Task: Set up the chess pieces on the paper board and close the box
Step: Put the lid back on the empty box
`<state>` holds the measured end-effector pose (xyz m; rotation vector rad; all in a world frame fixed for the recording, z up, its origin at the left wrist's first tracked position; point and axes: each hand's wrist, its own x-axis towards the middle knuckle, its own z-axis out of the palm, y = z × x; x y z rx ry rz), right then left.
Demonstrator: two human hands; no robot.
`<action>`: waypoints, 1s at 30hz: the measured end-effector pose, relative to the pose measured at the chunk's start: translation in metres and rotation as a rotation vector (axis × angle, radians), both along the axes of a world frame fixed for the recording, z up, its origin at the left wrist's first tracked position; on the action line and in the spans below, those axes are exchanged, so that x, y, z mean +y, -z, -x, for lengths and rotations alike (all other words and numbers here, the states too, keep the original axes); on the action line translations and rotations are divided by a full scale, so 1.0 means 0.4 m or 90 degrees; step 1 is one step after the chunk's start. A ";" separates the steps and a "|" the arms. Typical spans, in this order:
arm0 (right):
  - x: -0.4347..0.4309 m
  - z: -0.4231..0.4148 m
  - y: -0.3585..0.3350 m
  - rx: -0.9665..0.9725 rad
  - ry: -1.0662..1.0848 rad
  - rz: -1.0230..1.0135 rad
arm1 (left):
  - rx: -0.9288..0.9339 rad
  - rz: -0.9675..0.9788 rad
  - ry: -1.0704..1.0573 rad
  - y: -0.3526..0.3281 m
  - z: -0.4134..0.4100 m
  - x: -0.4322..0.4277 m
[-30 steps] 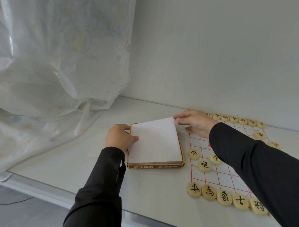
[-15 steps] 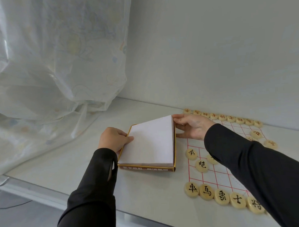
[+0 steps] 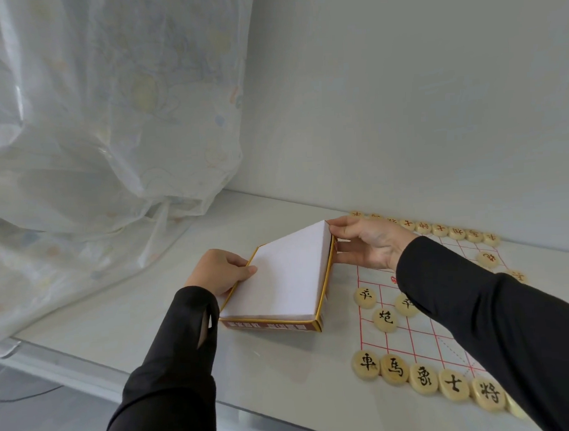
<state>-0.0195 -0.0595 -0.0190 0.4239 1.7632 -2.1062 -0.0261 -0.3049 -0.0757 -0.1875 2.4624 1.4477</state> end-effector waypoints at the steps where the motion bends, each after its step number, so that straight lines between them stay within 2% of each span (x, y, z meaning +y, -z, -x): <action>1: -0.003 0.002 -0.003 0.010 -0.003 -0.014 | -0.002 0.002 0.007 -0.001 -0.001 -0.002; 8: -0.013 0.008 -0.016 0.102 0.013 0.013 | -0.012 -0.109 0.047 -0.012 -0.012 0.020; 13: -0.012 0.007 -0.020 0.117 0.019 -0.004 | -0.010 -0.126 0.043 -0.029 -0.016 0.042; 19: -0.011 0.005 -0.023 0.140 0.017 0.014 | -0.050 -0.215 0.039 -0.024 -0.011 0.050; 24: -0.027 0.004 -0.033 0.169 0.017 0.049 | -0.088 -0.416 0.021 -0.036 -0.013 0.053; 26: -0.041 0.006 -0.044 0.195 0.039 0.055 | -0.068 -0.500 -0.027 -0.047 -0.009 0.051; 30: -0.058 0.017 -0.063 0.227 0.058 0.045 | 0.071 -0.583 -0.142 -0.071 -0.010 0.056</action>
